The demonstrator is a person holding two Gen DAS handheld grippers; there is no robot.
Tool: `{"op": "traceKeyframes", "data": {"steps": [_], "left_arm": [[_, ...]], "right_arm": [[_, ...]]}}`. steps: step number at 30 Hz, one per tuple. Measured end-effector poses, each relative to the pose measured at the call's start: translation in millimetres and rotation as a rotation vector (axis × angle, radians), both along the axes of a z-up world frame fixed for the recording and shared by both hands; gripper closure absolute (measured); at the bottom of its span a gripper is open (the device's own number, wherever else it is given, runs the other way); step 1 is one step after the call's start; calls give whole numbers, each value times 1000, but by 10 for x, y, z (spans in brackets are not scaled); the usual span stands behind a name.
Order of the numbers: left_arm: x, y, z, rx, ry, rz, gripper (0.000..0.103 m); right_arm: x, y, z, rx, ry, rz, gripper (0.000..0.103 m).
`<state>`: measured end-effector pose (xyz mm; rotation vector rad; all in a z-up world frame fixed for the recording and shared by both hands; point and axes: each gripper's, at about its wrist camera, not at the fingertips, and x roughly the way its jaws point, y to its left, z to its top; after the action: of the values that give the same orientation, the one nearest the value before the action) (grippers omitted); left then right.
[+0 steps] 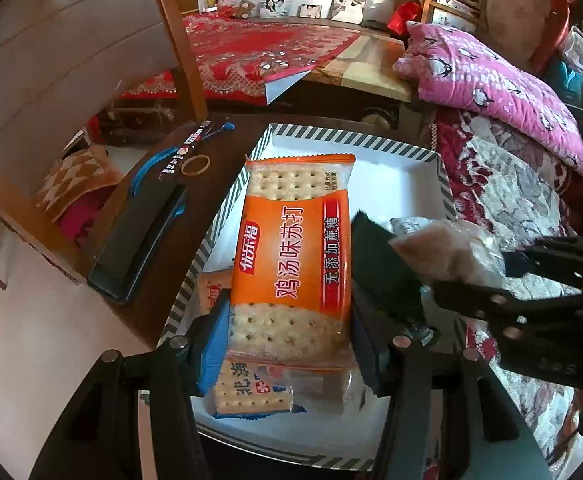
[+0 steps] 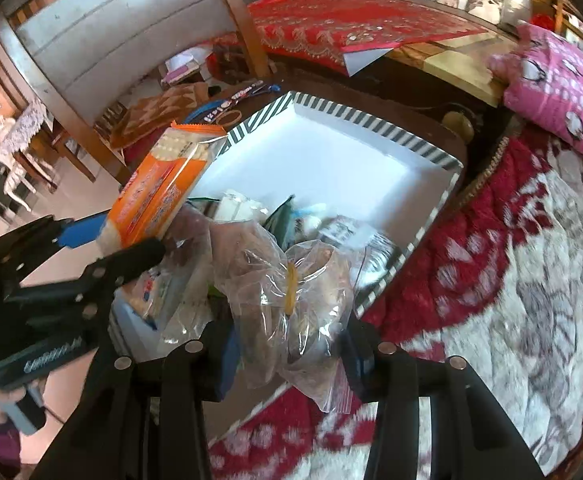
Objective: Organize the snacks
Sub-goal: 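Carry the cracker packet with the left tool while the right tool carries the clear bag to the tray, then open the left tool over the tray while the right tool releases the clear bag, then move both open tools back toward the quilt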
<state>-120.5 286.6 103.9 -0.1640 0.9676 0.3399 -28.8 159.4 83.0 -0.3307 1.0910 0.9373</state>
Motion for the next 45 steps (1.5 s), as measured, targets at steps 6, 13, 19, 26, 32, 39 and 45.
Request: {"op": "traceKeyframes", "data": {"steps": [6,13,19,26,32,39,45], "left_arm": [[49,47,-43,-2,5,10,49],[75,47,-62,10,6,21,49],[50,-34,36,40,-20,26,34],[17,-215,210,58,-50,12,24],[52,-505,362,70,-86,-35,17],[220,-927,378,49,-96,-122,16],[409,-1382,312,28,-84,-217,16]], "right_arm": [[131,349,-131,-39,-18,21,57],[147,395,-181,1,18,24,50],[93,54,0,56,21,-14,38],[35,-335,193,110,15,-67,35],[29,-737,281,123,-6,-142,33],[32,-1236,287,116,-7,-234,33],[55,-1735,184,95,9,-327,31]]}}
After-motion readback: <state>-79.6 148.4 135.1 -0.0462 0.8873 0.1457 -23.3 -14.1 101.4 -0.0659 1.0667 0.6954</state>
